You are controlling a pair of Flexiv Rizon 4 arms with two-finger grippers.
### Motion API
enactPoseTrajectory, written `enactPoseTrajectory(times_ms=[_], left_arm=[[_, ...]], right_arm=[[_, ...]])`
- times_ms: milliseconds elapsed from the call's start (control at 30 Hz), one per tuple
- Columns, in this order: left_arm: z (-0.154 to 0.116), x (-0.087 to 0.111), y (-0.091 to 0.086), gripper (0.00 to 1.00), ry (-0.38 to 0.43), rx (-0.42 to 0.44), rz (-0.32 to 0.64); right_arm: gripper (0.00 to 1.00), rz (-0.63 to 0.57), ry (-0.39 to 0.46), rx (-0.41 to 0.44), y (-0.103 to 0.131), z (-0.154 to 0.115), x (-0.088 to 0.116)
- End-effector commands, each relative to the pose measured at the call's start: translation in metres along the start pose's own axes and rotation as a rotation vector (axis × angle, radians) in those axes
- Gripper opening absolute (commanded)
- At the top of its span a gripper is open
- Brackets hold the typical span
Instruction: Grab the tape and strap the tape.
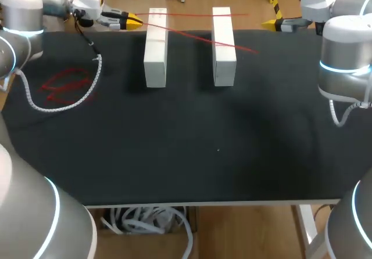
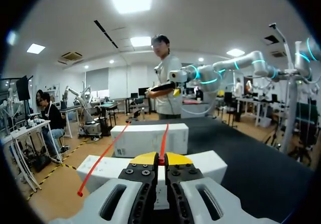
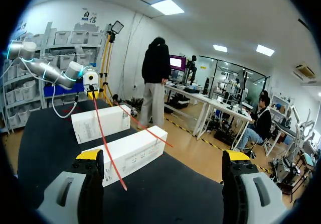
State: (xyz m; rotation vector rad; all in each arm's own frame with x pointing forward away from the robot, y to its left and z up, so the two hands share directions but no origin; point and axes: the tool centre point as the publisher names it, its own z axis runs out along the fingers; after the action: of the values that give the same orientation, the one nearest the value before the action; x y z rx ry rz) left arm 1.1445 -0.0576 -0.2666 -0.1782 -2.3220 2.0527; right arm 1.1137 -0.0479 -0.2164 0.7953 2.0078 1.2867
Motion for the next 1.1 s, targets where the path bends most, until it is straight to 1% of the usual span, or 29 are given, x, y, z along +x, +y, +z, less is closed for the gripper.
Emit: enactPoseTrajectory(times_ms=[33,167,333,400,467,600,667,700,733,767,867,1000,1100], left_arm=[[0.011,-0.005,-0.023,0.00,0.074,-0.007,0.006],[0.022,-0.008,-0.037,0.00,0.005,-0.009,-0.004],[0.029,-0.012,-0.052,0.00,-0.095,-0.022,-0.012],[0.031,-0.012,-0.058,0.00,-0.131,-0.015,-0.018],[0.033,-0.013,-0.065,0.00,-0.191,-0.011,-0.038],[0.039,-0.007,-0.085,0.00,-0.224,0.003,-0.050],[0.042,-0.005,-0.089,0.00,-0.231,0.001,-0.069],[0.042,-0.004,-0.090,0.00,-0.245,-0.008,-0.094],[0.043,-0.004,-0.091,0.00,-0.277,-0.031,-0.115],[0.043,-0.004,-0.093,0.00,-0.294,-0.027,-0.123],[0.041,-0.004,-0.099,0.00,-0.350,0.026,-0.135],[0.044,-0.005,-0.112,0.00,-0.387,0.076,-0.122],[0.046,-0.007,-0.120,0.00,-0.425,0.093,-0.123]], right_arm=[[1.00,0.000,0.001,-0.002,-0.001,0.000,0.000],[1.00,0.000,0.001,-0.002,-0.001,0.000,0.000],[1.00,0.000,0.001,-0.002,-0.001,0.000,0.000],[1.00,0.000,0.001,-0.002,-0.001,0.000,0.000],[1.00,0.000,0.001,-0.002,-0.001,0.000,0.000],[1.00,0.000,0.001,-0.002,-0.001,0.000,0.000],[1.00,0.000,0.001,-0.002,-0.001,0.000,0.000],[1.00,0.000,0.001,-0.002,-0.001,0.000,0.000],[1.00,0.000,0.001,-0.002,-0.001,0.000,0.000],[1.00,0.000,0.001,-0.002,-0.001,0.000,0.000],[1.00,0.000,0.001,-0.002,-0.001,0.000,0.000],[1.00,0.000,0.001,-0.002,-0.001,0.000,0.000],[1.00,0.000,0.001,-0.002,-0.001,0.000,0.000]])
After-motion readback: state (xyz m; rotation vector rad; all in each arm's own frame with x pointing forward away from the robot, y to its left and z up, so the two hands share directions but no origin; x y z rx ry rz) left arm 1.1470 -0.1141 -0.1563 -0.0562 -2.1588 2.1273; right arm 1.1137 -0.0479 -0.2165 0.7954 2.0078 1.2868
